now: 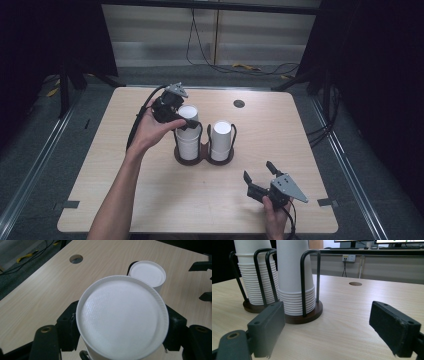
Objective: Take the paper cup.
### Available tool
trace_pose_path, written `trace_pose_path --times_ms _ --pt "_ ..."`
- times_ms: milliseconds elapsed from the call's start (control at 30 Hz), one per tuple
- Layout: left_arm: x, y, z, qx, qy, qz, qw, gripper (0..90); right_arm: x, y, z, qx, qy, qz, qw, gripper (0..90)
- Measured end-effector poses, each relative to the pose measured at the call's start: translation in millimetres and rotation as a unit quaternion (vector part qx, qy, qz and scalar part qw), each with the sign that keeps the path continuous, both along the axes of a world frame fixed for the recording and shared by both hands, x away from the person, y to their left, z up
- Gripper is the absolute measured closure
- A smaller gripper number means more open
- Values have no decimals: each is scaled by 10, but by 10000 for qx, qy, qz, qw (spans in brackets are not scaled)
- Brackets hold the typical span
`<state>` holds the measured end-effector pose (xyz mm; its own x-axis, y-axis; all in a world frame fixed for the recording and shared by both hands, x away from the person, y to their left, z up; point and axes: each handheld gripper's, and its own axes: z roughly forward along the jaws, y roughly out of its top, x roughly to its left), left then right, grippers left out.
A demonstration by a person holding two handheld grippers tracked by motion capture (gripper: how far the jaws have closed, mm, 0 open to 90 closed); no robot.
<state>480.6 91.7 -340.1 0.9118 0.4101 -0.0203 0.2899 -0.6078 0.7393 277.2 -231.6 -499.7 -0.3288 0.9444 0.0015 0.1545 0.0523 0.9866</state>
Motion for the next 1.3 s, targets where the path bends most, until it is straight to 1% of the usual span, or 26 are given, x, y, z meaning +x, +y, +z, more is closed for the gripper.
trace_pose_path --times_ms 100,167,233,267,300,333,400,433,467,533,567,633,667,733,767,800,900,933,1000,1033,1067,1100,1167,1233,1267,1300 --pt "-12 6 24 -95 -4 86 9999 312 1 0 0 0 1 5 10000 131" --pt "-14 5 37 -56 -43 57 10000 314 1 -1 0 0 0 5 10000 131" --pt "-24 1 40 -81 -46 84 9999 317 0 0 0 1 2 3 10000 131" --pt "-22 8 46 -53 -61 64 9999 317 0 0 0 1 0 3 10000 131" --pt "-27 12 49 -70 -35 83 9999 318 0 -1 0 1 -1 3 10000 131" --pt "-24 18 54 -58 -64 49 10000 319 0 0 0 1 -1 2 10000 131" --pt "-32 24 61 -123 -37 101 9999 320 0 0 0 0 -1 4 10000 131" --pt "-34 32 72 -88 -44 78 9999 321 0 -3 0 -13 0 13 10000 131" --pt "-36 34 77 -105 -89 60 9999 322 -1 -3 0 -11 1 13 10000 131" --pt "-46 42 92 -131 -83 87 9998 324 -1 -2 0 -9 2 10 10000 131" --pt "-44 48 96 -137 -115 52 9998 324 -1 -2 0 -9 2 9 10000 131" --pt "-66 44 104 -155 -130 95 9997 325 -2 -1 0 -12 0 6 10000 131" --pt "-81 44 122 -91 -180 76 9998 325 -1 -1 0 -18 -4 6 10000 131" --pt "-93 47 153 -102 -244 112 9996 326 -1 -1 0 -13 0 8 10000 131" --pt "-92 45 158 -149 -208 149 9996 327 0 -1 0 -13 2 8 10000 131" --pt "-84 50 169 -125 -208 130 9996 327 -1 -1 0 -15 3 6 10000 131" --pt "-79 66 188 -206 -261 99 9994 327 -1 -2 -1 -29 -19 2 10000 131" --pt "-82 70 188 -271 -252 130 9992 328 -2 -2 -1 -22 -11 3 10000 131" --pt "-75 94 198 -269 -221 149 9993 328 -1 -2 -1 -17 -4 7 10000 131" --pt "-86 99 202 -307 -215 179 9991 328 -1 -2 -1 -21 -10 6 10000 131" --pt "-94 100 207 -342 -270 178 9989 328 -2 -2 -1 -23 -13 7 10000 131" --pt "-103 104 217 -362 -268 192 9988 328 -1 -2 -1 -19 -12 6 10000 131" --pt "-102 117 228 -481 -253 142 9984 329 -1 -3 -1 -16 -6 7 10000 131" --pt "-103 133 238 -492 -320 186 9981 329 -2 -1 -2 -18 -23 -9 10000 131" --pt "-109 139 240 -553 -304 200 9978 330 -2 -1 -2 -21 -24 -8 10000 131" --pt "-107 146 242 -582 -344 179 9976 330 -1 -1 -2 -18 -21 -7 10000 131"
